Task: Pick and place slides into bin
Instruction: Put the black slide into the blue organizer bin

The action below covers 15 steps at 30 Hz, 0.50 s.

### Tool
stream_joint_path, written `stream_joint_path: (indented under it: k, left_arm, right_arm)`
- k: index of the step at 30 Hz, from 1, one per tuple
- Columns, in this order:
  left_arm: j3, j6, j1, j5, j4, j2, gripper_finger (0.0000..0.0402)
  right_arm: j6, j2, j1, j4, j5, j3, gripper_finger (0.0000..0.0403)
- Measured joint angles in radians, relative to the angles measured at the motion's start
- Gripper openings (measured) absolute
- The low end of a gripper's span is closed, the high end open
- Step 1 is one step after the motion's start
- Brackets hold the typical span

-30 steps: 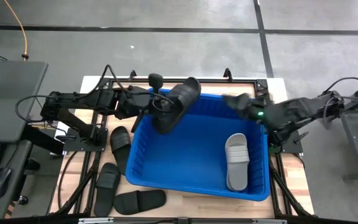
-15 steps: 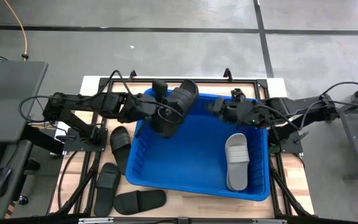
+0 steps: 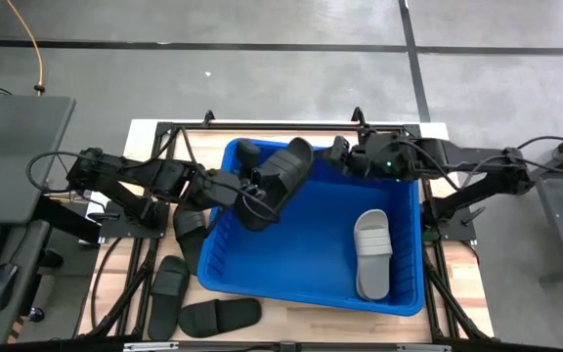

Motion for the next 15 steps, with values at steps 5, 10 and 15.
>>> stream_joint_path:
  k: [5, 10, 15]
  left_arm:
    - [0.0, 0.001, 0.0, -0.009, 0.011, 0.0, 0.0]
    - [0.0, 0.026, 0.0, 0.006, 0.046, 0.0, 0.0]
    - [0.0, 0.024, 0.0, 0.012, 0.043, 0.0, 0.0]
  right_arm:
    - [-0.003, 0.021, -0.026, 0.006, -0.084, 0.0, 0.0312]
    - [-0.03, 0.054, -0.043, 0.068, -0.121, -0.001, 0.0312]
    - [-0.064, 0.096, -0.058, 0.112, -0.165, -0.001, 0.0271]
